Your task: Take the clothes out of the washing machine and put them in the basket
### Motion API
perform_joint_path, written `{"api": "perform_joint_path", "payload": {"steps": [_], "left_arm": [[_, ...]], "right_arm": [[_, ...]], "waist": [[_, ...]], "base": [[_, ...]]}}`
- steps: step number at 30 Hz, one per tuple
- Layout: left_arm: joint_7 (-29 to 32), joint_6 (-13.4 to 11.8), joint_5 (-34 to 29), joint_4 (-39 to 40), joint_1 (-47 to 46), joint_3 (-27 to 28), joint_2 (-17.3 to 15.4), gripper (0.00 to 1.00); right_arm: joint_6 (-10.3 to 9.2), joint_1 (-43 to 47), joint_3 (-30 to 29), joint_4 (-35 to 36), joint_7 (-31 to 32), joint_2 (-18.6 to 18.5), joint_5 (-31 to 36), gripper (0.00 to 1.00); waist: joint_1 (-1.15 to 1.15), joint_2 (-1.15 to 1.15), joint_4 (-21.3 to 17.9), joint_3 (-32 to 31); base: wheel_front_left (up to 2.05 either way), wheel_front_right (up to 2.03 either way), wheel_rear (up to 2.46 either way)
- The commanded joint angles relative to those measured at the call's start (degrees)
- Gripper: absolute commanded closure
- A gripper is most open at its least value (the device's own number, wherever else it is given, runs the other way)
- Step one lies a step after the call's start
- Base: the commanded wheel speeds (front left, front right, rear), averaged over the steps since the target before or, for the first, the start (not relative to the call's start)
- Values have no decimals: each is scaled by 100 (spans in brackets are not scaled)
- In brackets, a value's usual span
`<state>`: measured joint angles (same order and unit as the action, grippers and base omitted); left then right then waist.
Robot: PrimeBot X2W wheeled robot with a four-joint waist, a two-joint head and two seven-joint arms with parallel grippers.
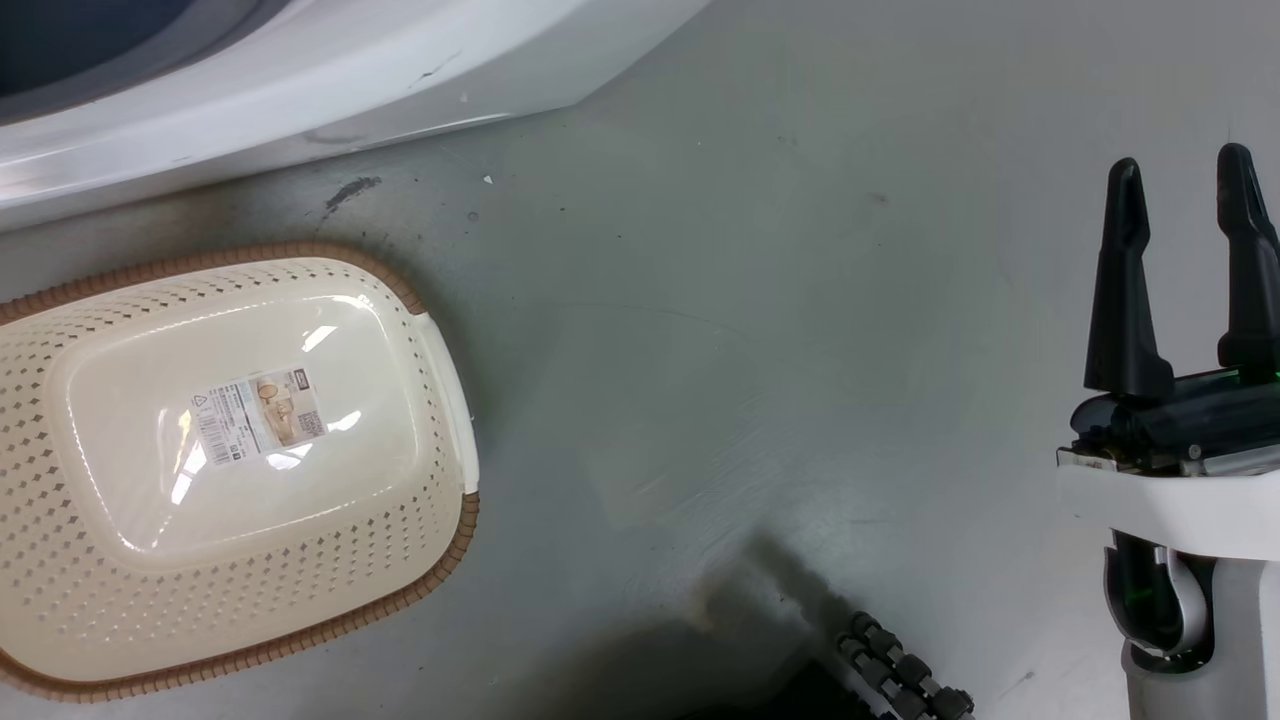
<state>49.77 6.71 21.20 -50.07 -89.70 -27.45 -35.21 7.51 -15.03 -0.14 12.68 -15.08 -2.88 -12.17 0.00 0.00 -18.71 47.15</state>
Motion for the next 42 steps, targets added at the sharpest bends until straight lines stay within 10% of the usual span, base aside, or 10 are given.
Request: {"api": "perform_joint_path", "payload": {"steps": [1,10,42], "left_arm": [[96,16,4,-47,116,-78,14,100],[-346,6,108,161,318,-88,-73,100],[-5651,-207,582,3,3485,73,901,100]], "right_arm": [[-4,-88,11,3,-14,1,-41,0],[-4,-104,-26,-11,-14,1,36,0],[-4,932,7,-298,-14,-1,776,0]], "waist": [[0,0,-6,2],[0,0,37,-177],[0,0,808,-2699]], "base": [[0,0,0],[0,0,0],[0,0,0]]}}
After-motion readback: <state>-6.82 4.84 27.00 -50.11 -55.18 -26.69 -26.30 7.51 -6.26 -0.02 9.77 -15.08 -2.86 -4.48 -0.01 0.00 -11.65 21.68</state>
